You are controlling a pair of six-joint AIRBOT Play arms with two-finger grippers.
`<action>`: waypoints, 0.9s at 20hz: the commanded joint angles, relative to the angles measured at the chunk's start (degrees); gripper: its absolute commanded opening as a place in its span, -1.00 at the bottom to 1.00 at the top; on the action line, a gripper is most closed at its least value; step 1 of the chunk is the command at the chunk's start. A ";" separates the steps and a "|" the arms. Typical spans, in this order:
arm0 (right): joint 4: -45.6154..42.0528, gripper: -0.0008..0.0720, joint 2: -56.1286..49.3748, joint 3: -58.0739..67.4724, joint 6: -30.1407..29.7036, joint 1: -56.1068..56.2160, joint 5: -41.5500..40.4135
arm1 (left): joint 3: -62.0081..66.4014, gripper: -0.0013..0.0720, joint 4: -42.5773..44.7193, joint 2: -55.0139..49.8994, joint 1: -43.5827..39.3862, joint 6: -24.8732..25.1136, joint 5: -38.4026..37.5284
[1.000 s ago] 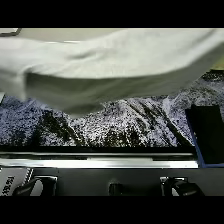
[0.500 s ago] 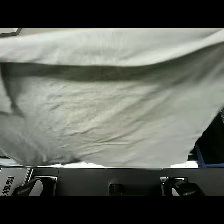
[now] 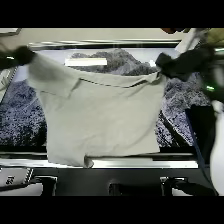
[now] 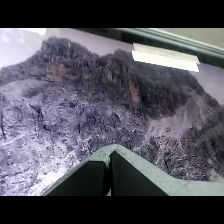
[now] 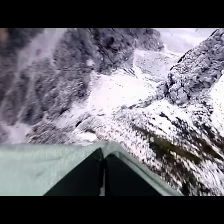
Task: Fold the clothes and pants, and hang the long-sleeved shirts on hangers.
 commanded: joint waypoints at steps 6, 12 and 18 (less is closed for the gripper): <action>1.55 -0.89 -21.42 0.04 8.55 -0.02 16.39 | 0.00 -0.91 -0.37 -20.50 -6.03 -0.55 13.22; 7.82 -0.31 -20.17 0.11 6.49 -0.04 12.11 | 5.27 0.58 -0.35 -20.52 -0.15 -7.80 -4.44; 17.09 0.41 -7.61 0.09 -12.24 -9.51 -4.57 | 9.44 0.48 -0.33 -14.56 13.22 -5.99 -31.06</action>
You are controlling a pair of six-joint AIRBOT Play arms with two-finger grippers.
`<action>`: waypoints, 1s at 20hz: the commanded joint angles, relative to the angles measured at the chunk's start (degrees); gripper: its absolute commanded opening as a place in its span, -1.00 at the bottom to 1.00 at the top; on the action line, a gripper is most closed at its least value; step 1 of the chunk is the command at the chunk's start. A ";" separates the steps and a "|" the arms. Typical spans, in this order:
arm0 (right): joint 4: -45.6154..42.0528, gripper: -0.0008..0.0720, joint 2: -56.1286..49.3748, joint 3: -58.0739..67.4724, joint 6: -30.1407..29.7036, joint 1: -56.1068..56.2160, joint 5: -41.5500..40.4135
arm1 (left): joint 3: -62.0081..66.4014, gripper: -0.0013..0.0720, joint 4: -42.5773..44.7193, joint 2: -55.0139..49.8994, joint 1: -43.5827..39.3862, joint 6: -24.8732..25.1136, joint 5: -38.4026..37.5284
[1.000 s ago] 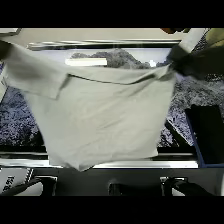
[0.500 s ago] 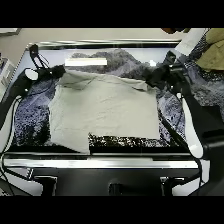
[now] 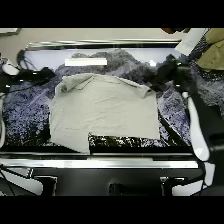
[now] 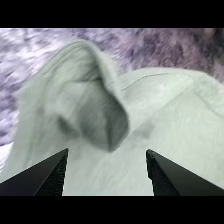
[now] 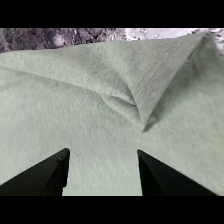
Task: Fold the clothes and pants, and hang the long-sleeved shirts on hangers.
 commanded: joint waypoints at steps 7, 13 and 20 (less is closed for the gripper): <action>12.26 0.37 18.45 -11.47 -33.86 -24.98 -24.22 | -9.70 0.48 -3.26 15.21 18.25 0.44 -19.08; 22.58 0.38 20.37 -43.19 -45.97 -32.04 -22.47 | -18.67 0.48 -3.21 18.43 19.87 0.50 -18.10; 22.95 0.40 20.31 -54.40 -50.21 -32.04 -13.75 | -18.88 0.48 -3.02 18.05 19.85 0.50 -17.18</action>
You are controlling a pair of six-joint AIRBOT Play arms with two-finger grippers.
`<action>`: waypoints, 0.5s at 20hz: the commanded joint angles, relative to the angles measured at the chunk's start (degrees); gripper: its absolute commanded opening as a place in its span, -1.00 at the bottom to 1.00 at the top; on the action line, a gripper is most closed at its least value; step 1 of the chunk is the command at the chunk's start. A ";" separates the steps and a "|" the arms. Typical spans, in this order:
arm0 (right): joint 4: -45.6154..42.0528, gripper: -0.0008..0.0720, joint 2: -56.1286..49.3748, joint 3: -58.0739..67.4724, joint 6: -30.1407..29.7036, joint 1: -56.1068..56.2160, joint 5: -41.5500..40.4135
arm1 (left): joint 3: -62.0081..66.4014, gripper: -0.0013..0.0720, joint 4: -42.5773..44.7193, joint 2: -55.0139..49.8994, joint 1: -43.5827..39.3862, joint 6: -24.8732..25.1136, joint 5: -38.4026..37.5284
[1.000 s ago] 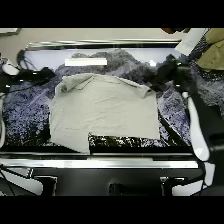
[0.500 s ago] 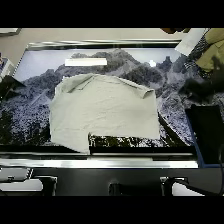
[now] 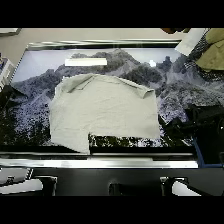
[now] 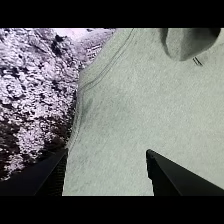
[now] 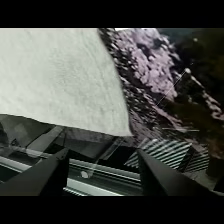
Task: Fold the clothes and pants, and hang the long-sleeved shirts on hangers.
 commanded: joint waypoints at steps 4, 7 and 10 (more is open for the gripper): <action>3.82 0.36 -2.27 -5.57 -4.02 -0.24 4.11 | -0.37 0.48 0.09 -0.33 0.11 0.07 0.11; 6.16 0.36 -4.98 -5.60 -5.01 -0.04 4.24 | -0.37 0.48 0.09 -0.70 0.07 0.02 0.04; 6.27 0.35 -6.86 -5.60 -5.11 2.05 4.96 | -0.37 0.48 0.09 -1.09 0.07 0.02 0.04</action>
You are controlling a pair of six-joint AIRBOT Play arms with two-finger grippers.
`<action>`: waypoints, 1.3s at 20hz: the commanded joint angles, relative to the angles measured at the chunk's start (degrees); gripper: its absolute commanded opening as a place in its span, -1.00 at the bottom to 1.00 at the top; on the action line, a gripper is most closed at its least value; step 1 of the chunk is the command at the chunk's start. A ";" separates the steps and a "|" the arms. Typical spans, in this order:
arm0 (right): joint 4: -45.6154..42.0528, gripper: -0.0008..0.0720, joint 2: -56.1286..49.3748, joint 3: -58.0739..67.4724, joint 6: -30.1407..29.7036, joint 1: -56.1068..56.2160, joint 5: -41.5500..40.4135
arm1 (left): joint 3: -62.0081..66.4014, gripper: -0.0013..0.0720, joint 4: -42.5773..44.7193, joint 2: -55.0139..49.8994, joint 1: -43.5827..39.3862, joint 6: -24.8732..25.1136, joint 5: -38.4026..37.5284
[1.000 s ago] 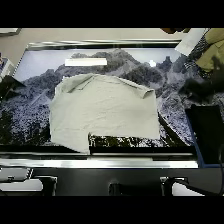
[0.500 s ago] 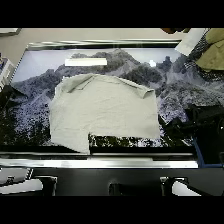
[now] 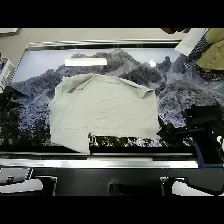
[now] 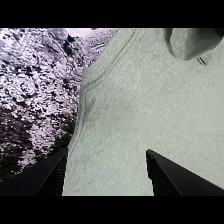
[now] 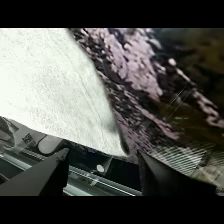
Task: Fold the clothes and pants, and hang the long-sleeved shirts on hangers.
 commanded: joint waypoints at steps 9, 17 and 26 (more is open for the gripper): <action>1.22 -0.82 -2.56 -0.17 -0.33 6.78 7.21 | -1.36 0.48 4.92 0.02 0.66 4.55 -3.04; 0.98 -0.89 2.14 -0.17 -0.33 6.78 6.01 | -24.70 0.48 -7.30 1.97 5.09 18.01 0.46; 1.16 -0.89 5.18 -0.17 -0.33 6.78 5.60 | -35.01 0.48 -7.48 1.97 4.46 22.58 1.60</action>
